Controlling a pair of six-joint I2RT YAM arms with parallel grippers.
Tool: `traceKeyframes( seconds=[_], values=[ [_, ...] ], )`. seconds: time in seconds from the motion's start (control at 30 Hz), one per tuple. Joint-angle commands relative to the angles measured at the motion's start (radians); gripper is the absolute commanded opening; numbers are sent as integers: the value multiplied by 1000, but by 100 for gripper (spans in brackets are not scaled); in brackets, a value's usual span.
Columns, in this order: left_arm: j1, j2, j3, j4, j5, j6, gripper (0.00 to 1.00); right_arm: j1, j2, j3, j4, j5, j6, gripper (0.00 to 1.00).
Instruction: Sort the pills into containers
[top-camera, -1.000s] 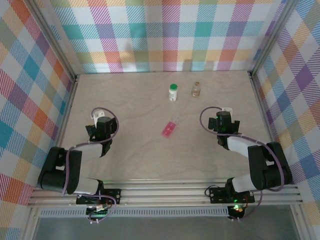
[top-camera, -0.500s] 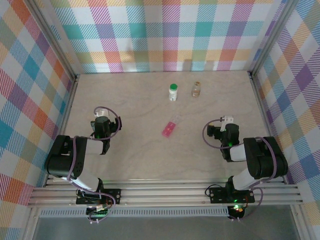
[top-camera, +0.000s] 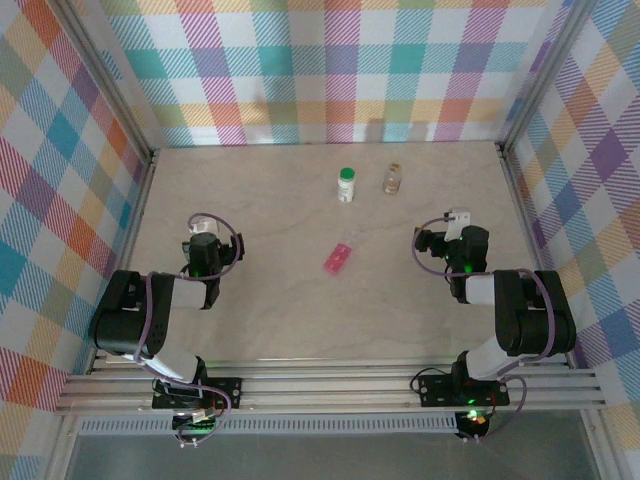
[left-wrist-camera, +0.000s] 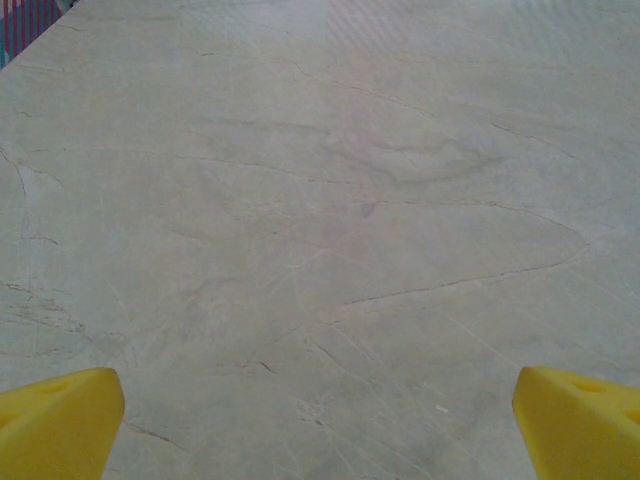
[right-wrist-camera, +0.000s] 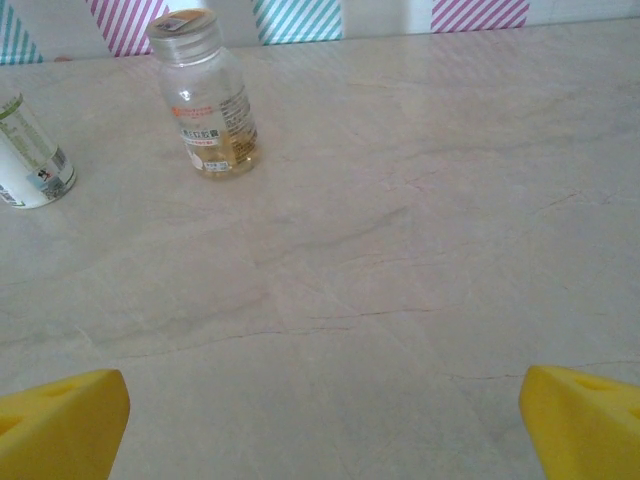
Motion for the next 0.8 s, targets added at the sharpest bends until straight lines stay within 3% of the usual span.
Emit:
traceKeyframes(
  seconds=[0.0, 0.63, 0.77],
  values=[
    [5, -6, -2, 43, 12, 12, 100, 0, -5, -6, 0, -26, 10, 99],
    [5, -5, -1, 43, 12, 12, 100, 1, -5, -6, 0, -25, 10, 99],
    [13, 0, 15, 13, 61, 22, 100, 0, -5, -6, 0, -25, 11, 99]
  ],
)
